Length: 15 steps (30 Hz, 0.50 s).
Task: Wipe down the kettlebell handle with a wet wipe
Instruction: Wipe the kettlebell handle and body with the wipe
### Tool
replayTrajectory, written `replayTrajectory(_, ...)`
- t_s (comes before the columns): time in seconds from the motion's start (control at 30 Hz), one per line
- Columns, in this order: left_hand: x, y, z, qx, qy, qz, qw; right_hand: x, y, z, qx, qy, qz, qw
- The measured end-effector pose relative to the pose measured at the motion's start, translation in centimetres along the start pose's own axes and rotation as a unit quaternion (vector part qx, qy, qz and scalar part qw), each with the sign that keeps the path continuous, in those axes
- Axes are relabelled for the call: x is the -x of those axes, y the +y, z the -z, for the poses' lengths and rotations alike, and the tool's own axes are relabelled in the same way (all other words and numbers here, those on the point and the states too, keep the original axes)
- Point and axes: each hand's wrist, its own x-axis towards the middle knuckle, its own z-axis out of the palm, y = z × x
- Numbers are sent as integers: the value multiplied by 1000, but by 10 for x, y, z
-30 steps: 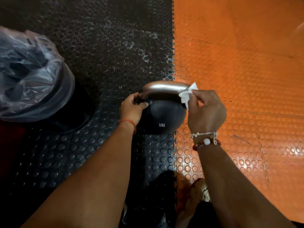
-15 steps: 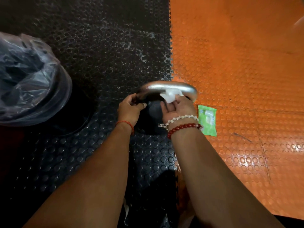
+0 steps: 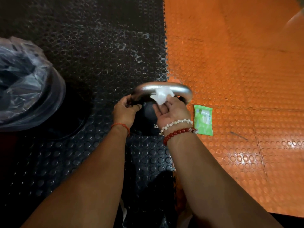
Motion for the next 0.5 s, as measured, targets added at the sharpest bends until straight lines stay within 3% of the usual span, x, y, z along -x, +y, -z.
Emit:
replayTrajectory(0.13, 0, -1, 0, -10, 6, -3, 1000, -12, -7, 2, -92, 20, -8, 996)
replayTrajectory(0.27, -1, -1, -1, -6, 8, -10, 1000, -9, 9, 4, -57, -21, -24, 998)
replayTrajectory(0.4, 0, -2, -1, -4, 6, -7, 1000, -20, -5, 2, -116, -1, -13, 993)
replayTrajectory(0.5, -1, -2, -1, -4, 6, -7, 1000, -16, 7, 3, -84, -45, -26, 995)
